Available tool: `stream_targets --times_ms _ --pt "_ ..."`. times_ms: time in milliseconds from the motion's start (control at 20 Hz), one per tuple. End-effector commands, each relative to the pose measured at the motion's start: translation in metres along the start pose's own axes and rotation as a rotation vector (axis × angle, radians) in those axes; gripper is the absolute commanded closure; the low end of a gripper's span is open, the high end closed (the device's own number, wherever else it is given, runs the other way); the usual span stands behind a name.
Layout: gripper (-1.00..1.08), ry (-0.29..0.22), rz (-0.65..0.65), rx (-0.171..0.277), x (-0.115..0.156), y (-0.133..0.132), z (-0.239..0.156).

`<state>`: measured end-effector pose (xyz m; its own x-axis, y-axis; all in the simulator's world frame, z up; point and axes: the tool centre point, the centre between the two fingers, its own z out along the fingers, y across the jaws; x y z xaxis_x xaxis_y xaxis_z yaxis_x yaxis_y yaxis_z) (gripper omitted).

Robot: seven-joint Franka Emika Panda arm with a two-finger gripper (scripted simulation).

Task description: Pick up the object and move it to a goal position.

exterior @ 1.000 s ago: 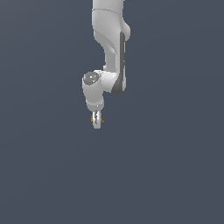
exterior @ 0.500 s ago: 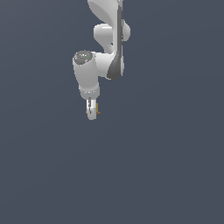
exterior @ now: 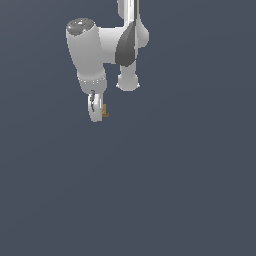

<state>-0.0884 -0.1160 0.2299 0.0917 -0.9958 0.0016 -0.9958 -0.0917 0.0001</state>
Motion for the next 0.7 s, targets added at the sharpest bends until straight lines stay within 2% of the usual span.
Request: stream_targets --times_ms 0,300,650 --pt "1.08 0.0 -0.001 -0.001 0.003 -0.001 -0.019" --pt "1.08 0.0 -0.002 0.0 0.007 -0.003 -0.049" --pt "1.08 -0.001 -0.003 0.0 0.009 -0.006 -0.06"
